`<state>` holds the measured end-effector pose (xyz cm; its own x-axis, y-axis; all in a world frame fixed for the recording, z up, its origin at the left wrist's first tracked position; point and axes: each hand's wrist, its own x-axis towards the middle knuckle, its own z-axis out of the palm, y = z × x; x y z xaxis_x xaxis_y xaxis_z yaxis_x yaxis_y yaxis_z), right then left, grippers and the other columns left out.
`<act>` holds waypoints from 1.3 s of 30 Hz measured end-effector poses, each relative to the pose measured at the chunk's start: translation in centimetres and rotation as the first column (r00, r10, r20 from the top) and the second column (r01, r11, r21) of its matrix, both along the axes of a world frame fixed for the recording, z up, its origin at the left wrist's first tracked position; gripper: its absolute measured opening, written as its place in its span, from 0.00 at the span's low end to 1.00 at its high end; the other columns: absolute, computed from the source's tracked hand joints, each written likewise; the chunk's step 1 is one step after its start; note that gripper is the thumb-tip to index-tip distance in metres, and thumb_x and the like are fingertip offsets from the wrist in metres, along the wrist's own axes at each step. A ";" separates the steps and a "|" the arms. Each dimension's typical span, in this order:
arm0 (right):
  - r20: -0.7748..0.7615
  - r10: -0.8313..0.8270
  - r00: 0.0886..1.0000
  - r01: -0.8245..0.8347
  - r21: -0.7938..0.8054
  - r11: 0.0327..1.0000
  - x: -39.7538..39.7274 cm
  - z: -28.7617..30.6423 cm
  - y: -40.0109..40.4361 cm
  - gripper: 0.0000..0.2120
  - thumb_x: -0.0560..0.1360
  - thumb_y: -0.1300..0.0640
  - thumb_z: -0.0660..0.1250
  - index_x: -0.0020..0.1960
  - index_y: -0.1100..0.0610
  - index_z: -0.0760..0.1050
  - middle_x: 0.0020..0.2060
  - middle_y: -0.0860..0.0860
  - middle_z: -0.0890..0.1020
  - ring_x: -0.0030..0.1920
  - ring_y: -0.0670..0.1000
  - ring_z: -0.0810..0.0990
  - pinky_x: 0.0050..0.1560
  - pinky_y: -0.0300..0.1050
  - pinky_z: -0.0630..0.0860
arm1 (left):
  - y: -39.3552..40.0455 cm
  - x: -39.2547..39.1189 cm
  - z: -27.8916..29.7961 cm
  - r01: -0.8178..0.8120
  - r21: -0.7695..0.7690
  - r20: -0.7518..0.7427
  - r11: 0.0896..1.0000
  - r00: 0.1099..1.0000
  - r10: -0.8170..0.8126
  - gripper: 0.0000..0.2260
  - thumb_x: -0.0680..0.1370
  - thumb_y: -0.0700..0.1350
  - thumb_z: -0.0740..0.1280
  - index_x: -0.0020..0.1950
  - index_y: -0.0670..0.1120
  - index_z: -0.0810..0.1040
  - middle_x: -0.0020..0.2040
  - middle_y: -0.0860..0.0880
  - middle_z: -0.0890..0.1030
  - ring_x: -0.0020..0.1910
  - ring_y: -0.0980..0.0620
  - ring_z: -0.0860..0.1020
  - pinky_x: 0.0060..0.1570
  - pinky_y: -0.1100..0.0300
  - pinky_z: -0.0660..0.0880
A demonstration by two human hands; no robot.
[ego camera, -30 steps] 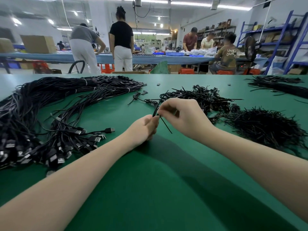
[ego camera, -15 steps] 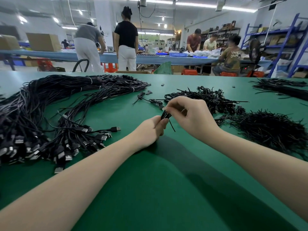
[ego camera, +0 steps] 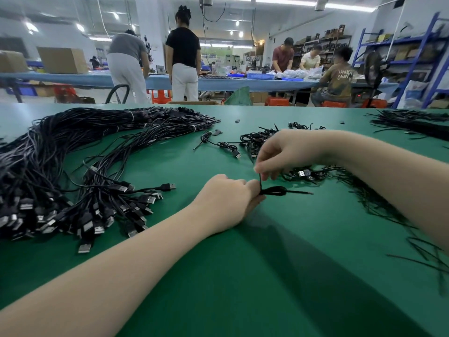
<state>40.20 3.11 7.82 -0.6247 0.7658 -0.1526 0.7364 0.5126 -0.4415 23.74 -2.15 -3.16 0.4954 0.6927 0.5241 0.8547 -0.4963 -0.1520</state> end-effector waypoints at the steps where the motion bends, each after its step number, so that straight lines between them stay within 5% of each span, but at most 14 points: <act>1: -0.042 -0.037 0.998 0.030 -0.161 0.986 0.7 -0.1 0.4 0.07 0.74 0.49 0.69 0.45 0.53 0.80 0.40 0.45 0.85 0.39 0.42 0.82 0.40 0.37 0.75 | 0.0 -0.1 0.2 0.035 -0.023 -0.015 0.999 0.999 -0.036 0.13 0.83 0.53 0.52 0.49 0.46 0.69 0.44 0.47 0.81 0.41 0.40 0.77 0.41 0.53 0.67; 5: -0.325 -0.274 0.905 0.046 -0.566 0.823 1.8 -2.7 1.0 0.08 0.69 0.52 0.70 0.44 0.55 0.78 0.40 0.50 0.84 0.39 0.46 0.82 0.42 0.39 0.77 | 0.2 -0.3 0.0 0.190 -0.111 0.316 0.975 0.937 -0.147 0.10 0.83 0.50 0.55 0.43 0.48 0.61 0.34 0.52 0.71 0.35 0.42 0.73 0.34 0.53 0.60; 9: -0.645 -0.601 0.472 -0.030 -0.693 0.720 -1.6 -5.9 0.0 0.02 0.76 0.63 0.65 0.46 0.61 0.76 0.30 0.51 0.82 0.35 0.49 0.83 0.41 0.41 0.82 | 1.2 -0.3 -0.3 0.225 -0.141 0.802 0.964 0.597 -0.023 0.13 0.83 0.50 0.56 0.39 0.49 0.67 0.30 0.55 0.68 0.29 0.58 0.67 0.33 0.59 0.62; 12: -0.739 -0.660 0.135 0.036 -0.662 0.749 -5.1 -8.2 -0.7 0.04 0.76 0.63 0.68 0.48 0.64 0.76 0.33 0.54 0.82 0.33 0.48 0.81 0.40 0.40 0.82 | 2.2 -0.6 -0.3 0.238 -0.231 0.927 0.943 0.349 0.139 0.14 0.83 0.50 0.56 0.38 0.49 0.67 0.32 0.55 0.69 0.32 0.54 0.67 0.40 0.54 0.66; 14: -0.766 -0.640 0.065 0.092 -0.634 0.768 -6.2 -9.5 -0.9 0.04 0.75 0.62 0.69 0.45 0.62 0.77 0.34 0.53 0.83 0.33 0.47 0.81 0.40 0.39 0.81 | 2.7 -0.8 -0.5 0.225 -0.269 0.931 0.936 0.310 0.193 0.13 0.83 0.50 0.57 0.39 0.51 0.69 0.32 0.55 0.71 0.33 0.55 0.69 0.42 0.55 0.66; 18: -0.803 -0.596 0.019 0.154 -0.587 0.795 -6.2 -10.7 -0.8 0.05 0.75 0.62 0.70 0.40 0.60 0.78 0.31 0.50 0.82 0.30 0.44 0.78 0.42 0.40 0.78 | 3.4 -1.2 -0.8 0.249 -0.308 0.929 0.918 0.287 0.234 0.06 0.82 0.51 0.58 0.46 0.53 0.70 0.35 0.54 0.72 0.34 0.56 0.69 0.43 0.56 0.67; 26: -0.788 -0.614 0.045 0.003 -0.614 0.789 -5.6 -10.4 -1.3 0.04 0.70 0.62 0.75 0.41 0.60 0.80 0.30 0.50 0.81 0.29 0.46 0.77 0.36 0.36 0.78 | 3.6 -1.6 -1.1 0.310 -0.290 0.945 0.905 0.245 0.219 0.05 0.82 0.48 0.58 0.48 0.54 0.72 0.32 0.55 0.72 0.28 0.62 0.69 0.33 0.63 0.68; 35: -0.762 -0.623 0.177 0.068 -0.622 0.780 -4.9 -9.9 -1.5 0.04 0.71 0.63 0.73 0.42 0.63 0.79 0.30 0.52 0.81 0.29 0.47 0.75 0.33 0.36 0.77 | 3.2 -1.5 -1.0 0.325 -0.324 0.924 0.888 0.309 0.224 0.05 0.82 0.48 0.58 0.48 0.54 0.71 0.30 0.57 0.70 0.28 0.60 0.67 0.34 0.60 0.66; 39: -0.790 -0.496 0.360 0.290 -0.411 0.864 -4.4 -10.1 -1.5 0.04 0.72 0.59 0.73 0.39 0.56 0.80 0.33 0.51 0.81 0.34 0.48 0.76 0.43 0.44 0.78 | 2.7 -1.2 -0.8 0.256 -0.347 0.890 0.902 0.393 0.231 0.04 0.82 0.50 0.58 0.47 0.55 0.69 0.34 0.55 0.71 0.33 0.55 0.68 0.41 0.55 0.68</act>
